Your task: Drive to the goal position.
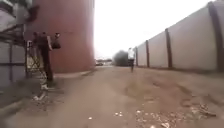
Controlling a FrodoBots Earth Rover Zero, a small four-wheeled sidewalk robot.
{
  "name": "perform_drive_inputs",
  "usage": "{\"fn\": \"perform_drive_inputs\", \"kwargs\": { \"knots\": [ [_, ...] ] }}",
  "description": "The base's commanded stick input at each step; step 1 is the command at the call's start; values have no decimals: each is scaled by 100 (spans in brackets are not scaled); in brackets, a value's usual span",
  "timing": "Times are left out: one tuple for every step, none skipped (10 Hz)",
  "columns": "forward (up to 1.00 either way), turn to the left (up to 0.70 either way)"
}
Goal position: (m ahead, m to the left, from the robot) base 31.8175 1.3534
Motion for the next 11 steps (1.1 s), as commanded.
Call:
{"fn": "perform_drive_inputs", "kwargs": {
  "knots": [
    [100,0],
    [100,0],
    [100,0],
    [100,0],
    [100,0],
    [100,0],
    [100,0],
    [100,0],
    [100,0],
    [100,0],
    [100,0]
  ]
}}
